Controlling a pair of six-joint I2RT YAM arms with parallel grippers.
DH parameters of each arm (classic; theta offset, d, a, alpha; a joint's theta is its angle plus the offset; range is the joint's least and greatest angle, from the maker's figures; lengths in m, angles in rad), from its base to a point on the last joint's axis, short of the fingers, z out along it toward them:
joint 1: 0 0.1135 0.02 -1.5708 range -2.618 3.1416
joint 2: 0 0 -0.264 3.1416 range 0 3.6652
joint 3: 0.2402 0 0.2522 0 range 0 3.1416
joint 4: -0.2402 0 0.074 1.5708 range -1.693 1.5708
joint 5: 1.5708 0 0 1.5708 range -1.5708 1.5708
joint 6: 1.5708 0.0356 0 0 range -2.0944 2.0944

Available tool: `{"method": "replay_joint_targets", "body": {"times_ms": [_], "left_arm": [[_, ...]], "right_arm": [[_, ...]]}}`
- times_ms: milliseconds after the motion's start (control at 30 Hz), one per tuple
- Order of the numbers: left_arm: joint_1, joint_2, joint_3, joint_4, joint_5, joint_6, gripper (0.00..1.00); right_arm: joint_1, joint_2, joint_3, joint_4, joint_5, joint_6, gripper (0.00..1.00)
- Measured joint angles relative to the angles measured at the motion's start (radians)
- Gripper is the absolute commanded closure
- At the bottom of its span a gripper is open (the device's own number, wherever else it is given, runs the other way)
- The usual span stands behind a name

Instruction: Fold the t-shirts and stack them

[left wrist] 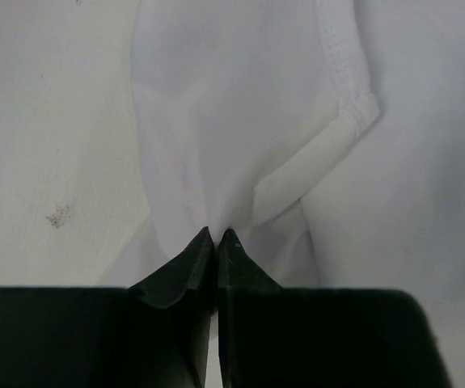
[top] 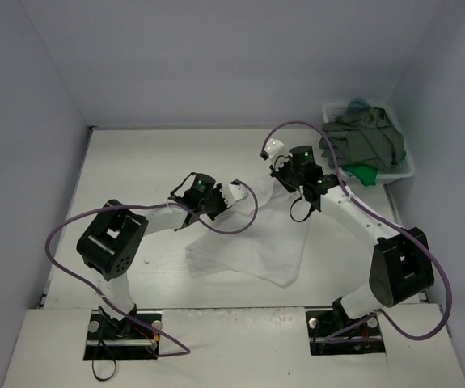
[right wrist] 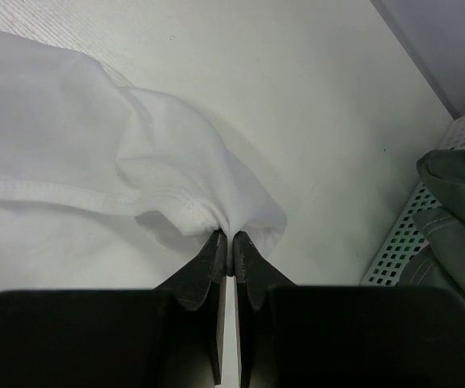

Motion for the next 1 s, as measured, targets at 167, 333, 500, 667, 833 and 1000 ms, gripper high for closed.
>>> {"method": "replay_joint_targets", "body": {"times_ms": [167,333,500,667,833,1000], "left_arm": [[0.0,-0.01,0.027,-0.031,-0.045,0.002,1.0],[0.0,-0.084,0.034,-0.065,-0.093,0.003,1.0],[0.002,-0.179,0.084,-0.12,-0.134,0.006,1.0],[0.017,-0.288,0.163,-0.193,-0.157,0.005,1.0],[0.043,-0.383,0.23,-0.281,-0.172,-0.006,1.0],[0.05,-0.472,0.271,-0.407,-0.183,-0.008,1.0]], "right_arm": [[0.0,0.0,0.0,0.0,0.0,0.006,1.0],[0.0,0.0,-0.002,0.0,-0.006,0.02,1.0],[0.0,-0.017,-0.008,-0.001,-0.018,0.031,1.0],[0.0,-0.079,-0.013,-0.012,-0.021,0.037,1.0],[0.0,-0.177,-0.013,-0.04,-0.039,0.038,1.0],[0.0,-0.328,-0.013,-0.104,-0.075,0.027,1.0]]}}
